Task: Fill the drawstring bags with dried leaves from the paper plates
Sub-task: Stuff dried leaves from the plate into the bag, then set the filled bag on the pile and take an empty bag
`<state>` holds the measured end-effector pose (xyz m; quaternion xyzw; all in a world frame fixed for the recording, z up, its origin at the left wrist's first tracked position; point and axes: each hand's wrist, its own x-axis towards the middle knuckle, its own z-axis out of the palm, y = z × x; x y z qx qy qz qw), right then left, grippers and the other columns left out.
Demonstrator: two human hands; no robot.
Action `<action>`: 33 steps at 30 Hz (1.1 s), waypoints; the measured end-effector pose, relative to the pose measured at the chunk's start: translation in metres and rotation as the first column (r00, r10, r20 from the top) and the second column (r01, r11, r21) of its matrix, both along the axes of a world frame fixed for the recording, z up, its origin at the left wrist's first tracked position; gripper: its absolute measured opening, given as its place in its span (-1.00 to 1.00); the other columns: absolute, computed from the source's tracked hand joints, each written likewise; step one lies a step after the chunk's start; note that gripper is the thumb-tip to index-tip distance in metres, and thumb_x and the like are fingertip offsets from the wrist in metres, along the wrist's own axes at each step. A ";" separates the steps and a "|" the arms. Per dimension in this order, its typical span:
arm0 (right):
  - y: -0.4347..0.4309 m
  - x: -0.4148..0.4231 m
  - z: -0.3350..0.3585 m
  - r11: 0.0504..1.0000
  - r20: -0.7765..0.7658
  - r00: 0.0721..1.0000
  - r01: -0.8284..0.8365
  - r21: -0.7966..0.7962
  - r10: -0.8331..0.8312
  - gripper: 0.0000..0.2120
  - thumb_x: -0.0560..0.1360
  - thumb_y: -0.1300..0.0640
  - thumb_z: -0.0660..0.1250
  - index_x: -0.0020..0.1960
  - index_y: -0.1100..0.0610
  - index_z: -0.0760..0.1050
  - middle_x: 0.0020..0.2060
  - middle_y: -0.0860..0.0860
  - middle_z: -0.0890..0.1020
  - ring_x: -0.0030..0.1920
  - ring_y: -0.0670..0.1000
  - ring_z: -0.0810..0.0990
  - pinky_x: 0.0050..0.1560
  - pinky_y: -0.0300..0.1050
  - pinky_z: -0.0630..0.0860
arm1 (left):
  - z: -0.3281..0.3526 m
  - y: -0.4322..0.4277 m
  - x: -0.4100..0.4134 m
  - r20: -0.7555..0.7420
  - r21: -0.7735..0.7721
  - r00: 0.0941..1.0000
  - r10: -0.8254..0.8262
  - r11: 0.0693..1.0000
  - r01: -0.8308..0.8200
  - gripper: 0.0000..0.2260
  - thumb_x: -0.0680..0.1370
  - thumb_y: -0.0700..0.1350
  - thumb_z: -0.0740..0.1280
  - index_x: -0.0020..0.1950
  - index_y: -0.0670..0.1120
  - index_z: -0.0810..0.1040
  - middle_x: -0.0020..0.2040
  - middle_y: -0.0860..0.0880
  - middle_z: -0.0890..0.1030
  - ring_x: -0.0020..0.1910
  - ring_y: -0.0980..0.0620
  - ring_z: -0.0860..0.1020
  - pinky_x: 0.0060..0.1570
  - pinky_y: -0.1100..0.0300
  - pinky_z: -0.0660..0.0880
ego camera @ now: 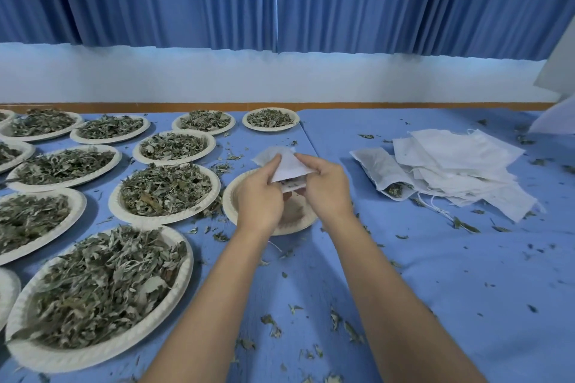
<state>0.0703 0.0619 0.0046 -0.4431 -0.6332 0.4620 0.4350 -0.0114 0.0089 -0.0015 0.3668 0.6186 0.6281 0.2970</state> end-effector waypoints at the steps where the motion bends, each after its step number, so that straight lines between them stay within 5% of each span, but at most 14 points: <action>1: 0.000 0.003 -0.002 1.000 0.031 0.999 0.025 0.017 -0.026 -0.49 0.45 0.48 0.04 0.26 0.18 0.54 0.12 0.12 0.63 0.12 0.09 0.59 0.18 0.01 0.53 | -0.001 0.004 0.004 0.052 0.002 0.999 -0.010 1.000 0.010 -0.52 0.53 -0.42 0.14 0.39 -0.06 0.44 0.13 0.01 0.58 0.02 0.04 0.58 0.04 0.15 0.57; 4: 0.009 0.019 -0.006 0.982 0.087 0.980 0.172 0.080 -0.179 -0.49 0.45 0.47 0.07 0.27 0.16 0.54 0.15 0.08 0.62 0.15 0.04 0.57 0.17 -0.12 0.50 | 0.001 0.018 0.022 0.210 0.038 0.973 -0.094 0.995 0.088 -0.51 0.49 -0.44 0.20 0.37 -0.10 0.46 -0.02 0.01 0.62 -0.12 0.04 0.60 -0.27 0.30 0.51; 6: 0.019 0.034 -0.003 0.956 0.029 0.962 0.268 0.122 -0.273 -0.49 0.44 0.48 0.07 0.26 0.18 0.54 0.13 0.08 0.63 0.08 -0.01 0.56 0.07 -0.26 0.46 | 0.002 0.032 0.037 0.204 0.064 0.968 -0.147 0.989 0.137 -0.52 0.49 -0.43 0.20 0.36 -0.10 0.46 0.02 0.09 0.59 -0.02 0.06 0.60 -0.16 0.28 0.52; 8: 0.032 0.050 0.001 0.939 0.024 0.954 0.290 0.186 -0.300 -0.53 0.48 0.48 0.07 0.28 0.21 0.52 0.13 0.09 0.62 0.05 -0.02 0.55 0.04 -0.31 0.43 | 0.004 0.046 0.053 0.058 0.055 0.983 -0.172 0.984 0.169 -0.56 0.54 -0.37 0.19 0.37 -0.04 0.47 0.13 0.11 0.54 0.01 0.16 0.57 -0.03 0.28 0.53; 10: 0.043 0.063 0.001 0.947 0.101 0.960 0.237 0.217 -0.263 -0.56 0.52 0.47 0.07 0.31 0.24 0.48 0.19 0.14 0.58 0.16 0.06 0.54 0.17 -0.21 0.44 | 0.005 0.058 0.067 -0.187 -0.028 0.965 -0.183 0.983 0.181 -0.59 0.58 -0.30 0.15 0.38 -0.01 0.45 0.14 0.07 0.56 -0.06 0.13 0.57 -0.25 0.50 0.43; 12: 0.053 0.071 -0.003 0.967 0.217 0.950 0.188 0.170 -0.223 -0.58 0.54 0.42 0.07 0.33 0.26 0.45 0.25 0.17 0.54 0.23 0.12 0.51 0.17 -0.21 0.42 | -0.002 0.069 0.077 -0.311 -0.167 0.924 -0.225 0.969 0.180 -0.57 0.57 -0.31 0.10 0.41 -0.08 0.41 0.13 -0.08 0.59 -0.03 -0.05 0.56 -0.43 0.35 0.33; 16: 0.067 0.076 -0.008 0.983 0.353 0.918 0.161 0.092 -0.183 -0.70 0.61 0.25 0.04 0.13 0.30 0.52 0.07 0.19 0.58 0.10 0.17 0.51 0.10 -0.11 0.38 | -0.011 0.087 0.093 -0.094 -0.205 0.958 -0.272 0.947 0.249 -0.59 0.58 -0.28 0.08 0.42 -0.06 0.37 0.27 -0.02 0.52 0.14 -0.04 0.52 0.02 0.14 0.45; 19: 0.072 0.077 -0.011 0.972 0.365 0.901 0.205 0.118 -0.234 -0.72 0.60 0.23 0.08 -0.18 0.24 0.50 -0.22 0.13 0.57 -0.13 0.15 0.50 -0.09 0.00 0.36 | -0.016 0.094 0.095 0.012 -0.155 0.959 -0.284 0.947 0.283 -0.48 0.61 -0.29 0.07 0.53 0.06 0.14 0.28 0.10 0.44 0.20 -0.02 0.47 0.10 0.15 0.40; 22: 0.078 0.081 -0.017 0.949 0.486 0.816 0.257 0.182 -0.314 -0.75 0.59 0.24 0.14 0.11 0.29 0.55 0.00 0.22 0.62 0.08 0.22 0.54 -0.09 -0.08 0.38 | -0.018 0.096 0.094 -0.059 -0.232 0.920 -0.386 0.902 0.364 -0.42 0.55 -0.39 0.03 0.52 0.02 0.21 0.49 0.02 0.30 0.44 0.04 0.28 0.28 0.26 0.28; 25: 0.081 0.087 -0.022 0.907 0.553 0.721 0.292 0.304 -0.417 -0.74 0.60 0.17 0.13 0.06 0.25 0.57 0.01 0.21 0.60 0.14 0.23 0.46 -0.08 -0.10 0.34 | -0.015 0.098 0.094 -0.039 -0.256 0.885 -0.463 0.861 0.439 -0.41 0.54 -0.40 0.02 0.53 0.00 0.19 0.49 0.01 0.29 0.46 0.04 0.26 0.28 0.27 0.29; 28: 0.078 0.092 -0.021 0.840 0.421 0.742 0.361 0.405 -0.522 -0.73 0.57 0.17 0.17 0.15 0.21 0.57 0.13 0.12 0.55 0.19 0.14 0.45 -0.01 -0.10 0.36 | -0.013 0.099 0.098 -0.041 -0.213 0.908 -0.418 0.891 0.401 -0.46 0.55 -0.39 0.04 0.51 -0.05 0.25 0.45 -0.07 0.36 0.40 -0.08 0.35 0.36 0.02 0.34; 31: 0.082 0.103 -0.012 0.708 0.189 0.735 0.498 0.500 -0.651 -0.76 0.53 0.22 0.17 0.09 0.16 0.58 0.11 0.04 0.51 0.13 0.06 0.47 -0.10 -0.14 0.34 | -0.009 0.095 0.103 -0.160 -0.107 0.962 -0.222 0.973 0.207 -0.48 0.51 -0.41 0.04 0.41 -0.06 0.39 0.36 -0.02 0.43 0.27 -0.13 0.46 0.17 0.01 0.44; 33: 0.096 0.117 -0.006 0.661 0.226 0.672 0.508 0.552 -0.705 -0.75 0.52 0.22 0.18 0.09 0.13 0.58 0.16 0.04 0.51 0.18 0.05 0.40 -0.10 -0.10 0.35 | -0.006 0.094 0.108 -0.204 -0.007 0.966 -0.160 0.987 0.162 -0.49 0.48 -0.42 0.04 0.33 -0.06 0.45 0.23 0.10 0.40 0.18 -0.02 0.46 0.15 0.06 0.44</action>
